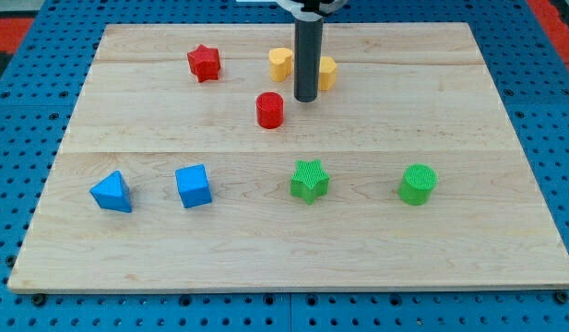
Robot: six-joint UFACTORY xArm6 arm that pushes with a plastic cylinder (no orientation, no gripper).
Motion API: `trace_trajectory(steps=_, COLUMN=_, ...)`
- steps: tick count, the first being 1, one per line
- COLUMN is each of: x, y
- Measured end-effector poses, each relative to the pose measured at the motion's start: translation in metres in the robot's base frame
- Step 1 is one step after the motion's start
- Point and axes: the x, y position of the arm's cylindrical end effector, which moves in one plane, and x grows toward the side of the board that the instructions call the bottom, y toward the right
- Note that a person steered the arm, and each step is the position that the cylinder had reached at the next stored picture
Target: Push the red circle parallel to the left of the red star
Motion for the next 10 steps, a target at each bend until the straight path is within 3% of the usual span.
trace_trajectory(steps=2, x=-0.020, y=0.025)
trace_trajectory(steps=4, x=-0.004, y=0.039)
trace_trajectory(steps=5, x=0.030, y=0.033)
trace_trajectory(steps=7, x=0.035, y=-0.160)
trace_trajectory(steps=8, x=0.064, y=-0.154)
trace_trajectory(steps=10, x=0.075, y=-0.227)
